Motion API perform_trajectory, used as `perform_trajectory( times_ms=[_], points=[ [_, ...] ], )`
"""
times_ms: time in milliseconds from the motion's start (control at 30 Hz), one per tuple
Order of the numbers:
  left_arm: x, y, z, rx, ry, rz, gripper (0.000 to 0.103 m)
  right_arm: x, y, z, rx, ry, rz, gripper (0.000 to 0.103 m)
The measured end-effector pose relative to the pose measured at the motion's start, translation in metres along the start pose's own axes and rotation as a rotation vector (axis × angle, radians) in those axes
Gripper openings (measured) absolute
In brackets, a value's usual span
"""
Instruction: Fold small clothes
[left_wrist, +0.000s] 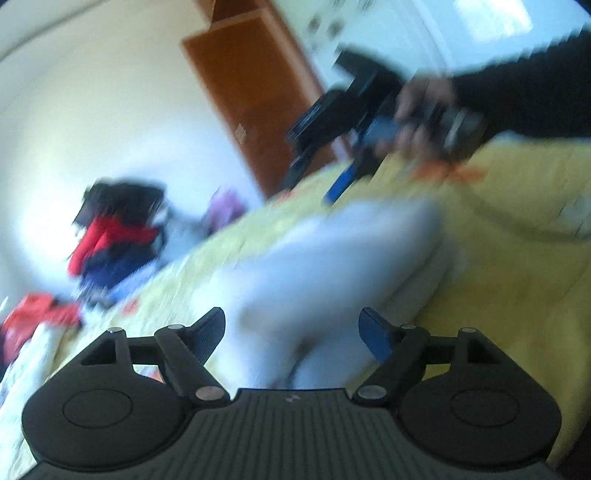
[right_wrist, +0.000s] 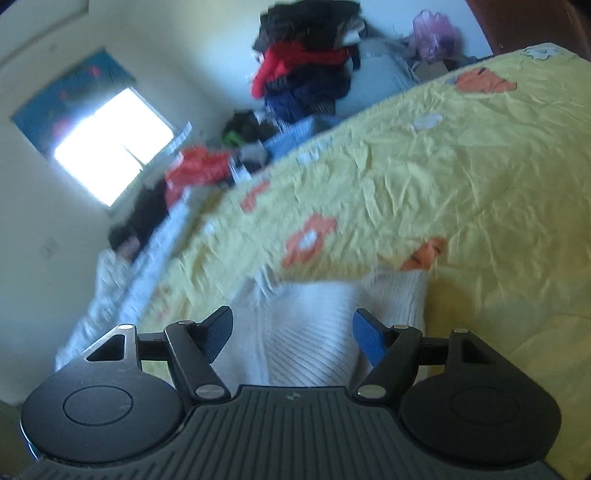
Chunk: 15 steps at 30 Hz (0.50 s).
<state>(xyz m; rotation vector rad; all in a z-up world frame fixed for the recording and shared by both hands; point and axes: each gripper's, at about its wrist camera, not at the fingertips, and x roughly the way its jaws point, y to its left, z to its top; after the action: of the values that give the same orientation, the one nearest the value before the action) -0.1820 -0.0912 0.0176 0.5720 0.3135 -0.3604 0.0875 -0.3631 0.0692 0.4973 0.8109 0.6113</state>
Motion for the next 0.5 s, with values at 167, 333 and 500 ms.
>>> perform_trajectory(
  times_ms=[167,333,500],
  points=[
    [0.023,0.005,-0.01,-0.002,0.064,0.029,0.079,0.031,-0.007,-0.006,0.006,0.077,-0.1,0.073],
    [0.029,0.006,0.0,-0.015,0.032,0.023,0.045,0.041,0.011,-0.013,-0.078,0.092,-0.114,0.018],
    [0.021,0.005,-0.001,-0.011,0.013,-0.001,0.027,0.0,0.018,0.003,-0.119,-0.013,-0.103,0.016]
  ],
)
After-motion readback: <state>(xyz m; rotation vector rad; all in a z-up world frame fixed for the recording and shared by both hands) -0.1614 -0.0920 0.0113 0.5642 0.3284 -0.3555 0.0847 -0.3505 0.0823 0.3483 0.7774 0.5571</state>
